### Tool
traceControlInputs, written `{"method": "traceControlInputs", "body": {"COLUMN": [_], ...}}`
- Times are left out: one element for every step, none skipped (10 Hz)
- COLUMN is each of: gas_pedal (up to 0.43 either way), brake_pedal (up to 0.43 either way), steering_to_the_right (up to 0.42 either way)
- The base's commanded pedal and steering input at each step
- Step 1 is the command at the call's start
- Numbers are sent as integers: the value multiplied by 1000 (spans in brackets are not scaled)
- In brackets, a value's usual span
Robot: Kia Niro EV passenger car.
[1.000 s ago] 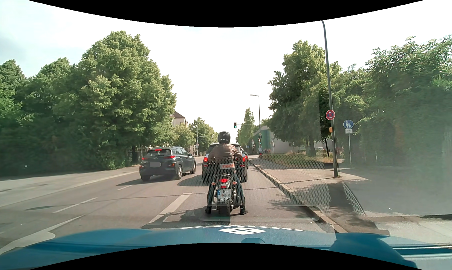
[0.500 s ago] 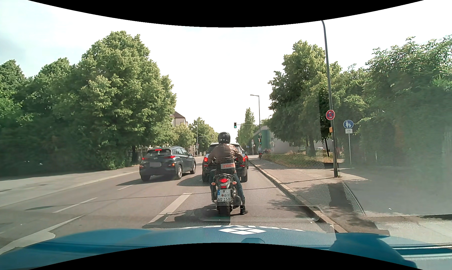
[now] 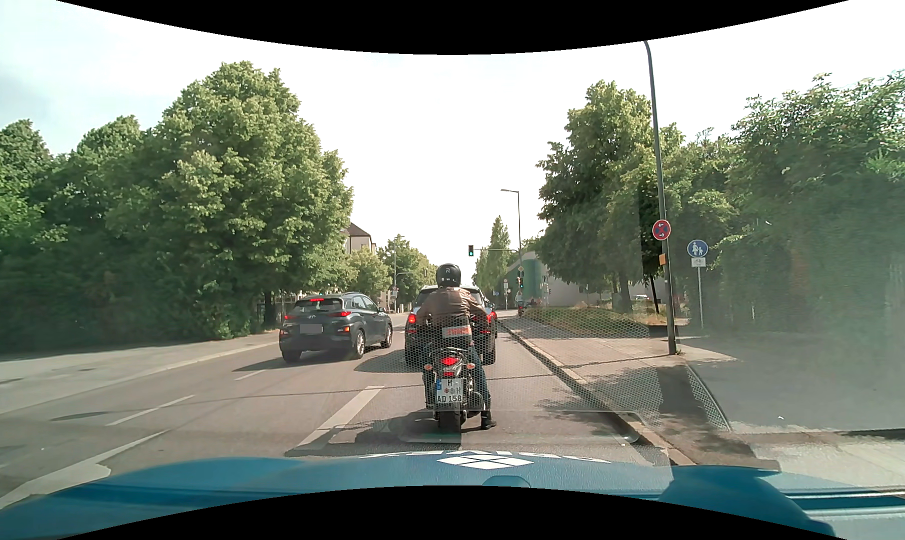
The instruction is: Follow the waypoints while adhering to traffic rules and regulations
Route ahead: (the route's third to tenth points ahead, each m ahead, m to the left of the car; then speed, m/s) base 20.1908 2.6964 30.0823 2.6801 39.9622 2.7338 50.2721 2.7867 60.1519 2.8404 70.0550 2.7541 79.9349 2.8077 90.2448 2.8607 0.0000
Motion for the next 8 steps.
{"method": "traceControlInputs", "body": {"gas_pedal": [0,0,0,0,0,0,0,0], "brake_pedal": [293,293,293,293,293,293,293,293], "steering_to_the_right": [3,4,3,4,4,3,3,3]}}
